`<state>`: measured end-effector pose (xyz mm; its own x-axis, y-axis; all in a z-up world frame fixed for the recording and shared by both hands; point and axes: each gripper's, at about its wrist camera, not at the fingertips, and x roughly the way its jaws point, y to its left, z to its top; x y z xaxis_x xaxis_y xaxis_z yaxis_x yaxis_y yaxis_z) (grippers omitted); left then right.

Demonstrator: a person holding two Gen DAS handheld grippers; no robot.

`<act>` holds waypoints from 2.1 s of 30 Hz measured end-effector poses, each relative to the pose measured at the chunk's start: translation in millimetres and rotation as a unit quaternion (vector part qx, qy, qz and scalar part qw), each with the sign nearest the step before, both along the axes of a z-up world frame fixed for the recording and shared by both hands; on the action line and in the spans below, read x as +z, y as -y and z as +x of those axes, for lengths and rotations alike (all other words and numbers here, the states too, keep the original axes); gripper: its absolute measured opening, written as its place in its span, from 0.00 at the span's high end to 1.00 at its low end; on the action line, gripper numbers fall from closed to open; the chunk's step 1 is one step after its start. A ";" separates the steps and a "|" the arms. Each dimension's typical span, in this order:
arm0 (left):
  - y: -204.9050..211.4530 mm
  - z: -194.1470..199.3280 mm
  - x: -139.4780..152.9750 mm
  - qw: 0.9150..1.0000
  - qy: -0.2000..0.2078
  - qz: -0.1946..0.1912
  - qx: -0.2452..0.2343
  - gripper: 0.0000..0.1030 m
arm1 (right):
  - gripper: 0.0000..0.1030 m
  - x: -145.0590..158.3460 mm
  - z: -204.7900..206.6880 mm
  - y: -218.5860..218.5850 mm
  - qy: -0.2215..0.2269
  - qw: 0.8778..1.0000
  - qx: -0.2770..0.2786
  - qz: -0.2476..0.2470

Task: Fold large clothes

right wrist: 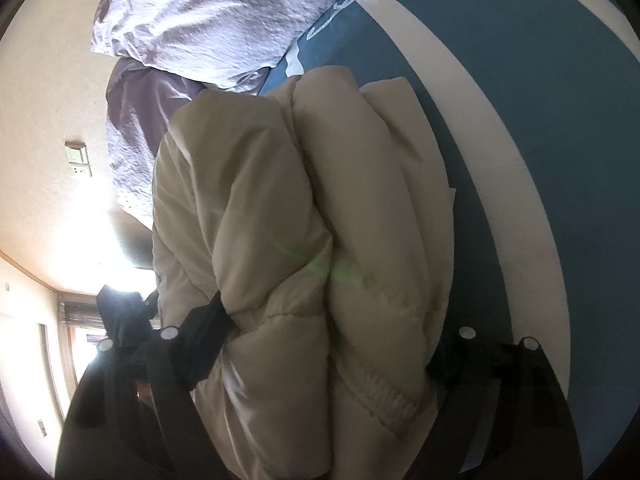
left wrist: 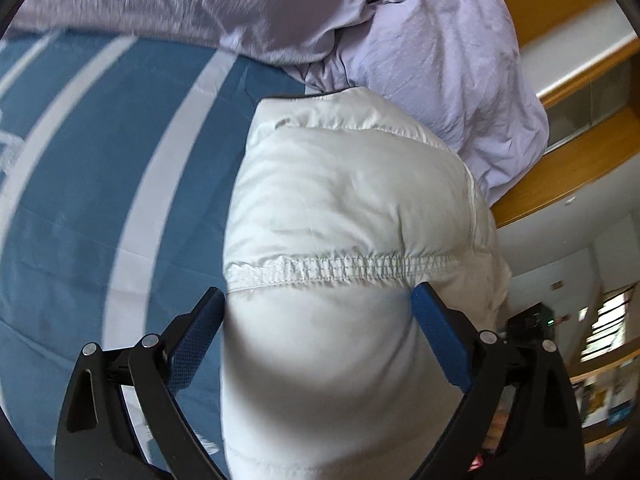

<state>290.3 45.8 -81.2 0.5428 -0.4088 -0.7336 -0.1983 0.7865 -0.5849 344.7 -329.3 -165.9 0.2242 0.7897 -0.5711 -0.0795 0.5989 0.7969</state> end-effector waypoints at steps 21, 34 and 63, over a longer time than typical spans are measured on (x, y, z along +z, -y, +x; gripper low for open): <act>-53.1 24.2 15.4 0.995 0.031 -0.079 0.048 0.36 | 0.47 14.4 46.3 -46.9 0.019 0.996 0.049 0.070; -116.7 59.4 28.9 0.994 0.029 -0.013 0.105 0.36 | 0.48 23.3 77.9 -120.5 0.007 0.996 0.067 0.064; -31.5 51.7 67.1 0.962 0.082 0.257 0.030 0.16 | 0.49 127.6 22.3 -130.2 0.216 0.959 -0.023 -0.182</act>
